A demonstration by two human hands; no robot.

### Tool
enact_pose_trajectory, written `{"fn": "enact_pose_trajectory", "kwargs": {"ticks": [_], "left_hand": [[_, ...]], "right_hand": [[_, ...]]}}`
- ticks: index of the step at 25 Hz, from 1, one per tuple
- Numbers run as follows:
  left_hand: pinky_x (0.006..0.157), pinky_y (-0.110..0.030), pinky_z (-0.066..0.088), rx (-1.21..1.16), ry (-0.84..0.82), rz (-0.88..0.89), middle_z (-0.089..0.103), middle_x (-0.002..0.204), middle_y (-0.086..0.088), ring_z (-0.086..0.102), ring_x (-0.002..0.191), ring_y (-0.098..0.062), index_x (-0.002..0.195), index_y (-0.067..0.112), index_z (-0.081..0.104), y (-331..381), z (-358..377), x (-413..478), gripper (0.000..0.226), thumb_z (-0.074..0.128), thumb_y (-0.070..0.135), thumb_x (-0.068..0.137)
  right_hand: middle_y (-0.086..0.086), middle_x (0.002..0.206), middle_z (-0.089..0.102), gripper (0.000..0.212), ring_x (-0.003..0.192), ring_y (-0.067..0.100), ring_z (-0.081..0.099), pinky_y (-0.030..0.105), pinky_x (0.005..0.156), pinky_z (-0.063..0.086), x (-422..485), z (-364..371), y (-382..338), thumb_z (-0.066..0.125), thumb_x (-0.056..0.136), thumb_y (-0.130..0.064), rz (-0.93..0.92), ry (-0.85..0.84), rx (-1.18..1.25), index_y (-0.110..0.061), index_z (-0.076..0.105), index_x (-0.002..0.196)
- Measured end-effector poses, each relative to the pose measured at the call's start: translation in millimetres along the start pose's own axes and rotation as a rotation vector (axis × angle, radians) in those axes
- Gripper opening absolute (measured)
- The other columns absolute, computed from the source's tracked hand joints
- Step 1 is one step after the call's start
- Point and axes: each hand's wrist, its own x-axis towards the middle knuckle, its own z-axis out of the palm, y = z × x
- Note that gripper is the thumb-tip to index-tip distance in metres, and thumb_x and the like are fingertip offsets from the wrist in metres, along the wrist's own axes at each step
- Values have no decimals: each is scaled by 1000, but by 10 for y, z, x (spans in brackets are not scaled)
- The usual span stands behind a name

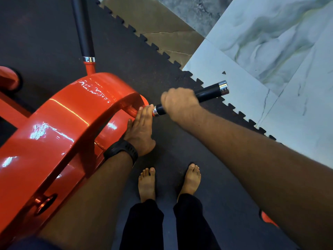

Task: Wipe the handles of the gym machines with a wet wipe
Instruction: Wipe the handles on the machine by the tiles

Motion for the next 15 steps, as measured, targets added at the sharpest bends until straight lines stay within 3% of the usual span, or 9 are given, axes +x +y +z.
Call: {"fn": "enact_pose_trajectory", "kwargs": {"ticks": [4,8,12,13,15], "left_hand": [[124,-52,3,-14,16,7,-15,166,7,-16,152,-15,157,24,-18,-29,16,14,116,66,3,79],[123,-51,3,-4,39,5,-16,165,8,-17,152,-15,156,23,-18,-19,63,25,116,66,4,78],[123,-50,2,-2,28,19,-14,165,8,-17,152,-13,156,25,-18,-44,36,26,116,64,3,77],[123,-50,2,-13,33,17,-14,165,9,-17,152,-13,156,25,-18,-34,39,23,116,63,2,77],[122,-49,1,-23,42,15,-14,165,9,-17,152,-13,157,25,-17,-17,49,27,116,64,2,77]], "right_hand": [[12,106,59,37,94,27,59,40,80,47,-19,-146,332,66,91,-22,185,-21,-52,-6,56,123],[14,116,58,33,109,30,57,41,94,43,-141,100,18,59,95,-20,90,79,-89,-9,56,126],[26,142,42,68,134,41,40,46,118,28,-297,300,272,63,89,-13,164,225,-121,6,31,146],[28,142,42,69,134,42,39,47,119,27,-329,322,306,64,88,-13,171,211,-134,7,32,146],[26,133,49,50,126,40,46,46,115,33,-330,275,404,59,90,-8,232,175,-88,5,46,137]]}}
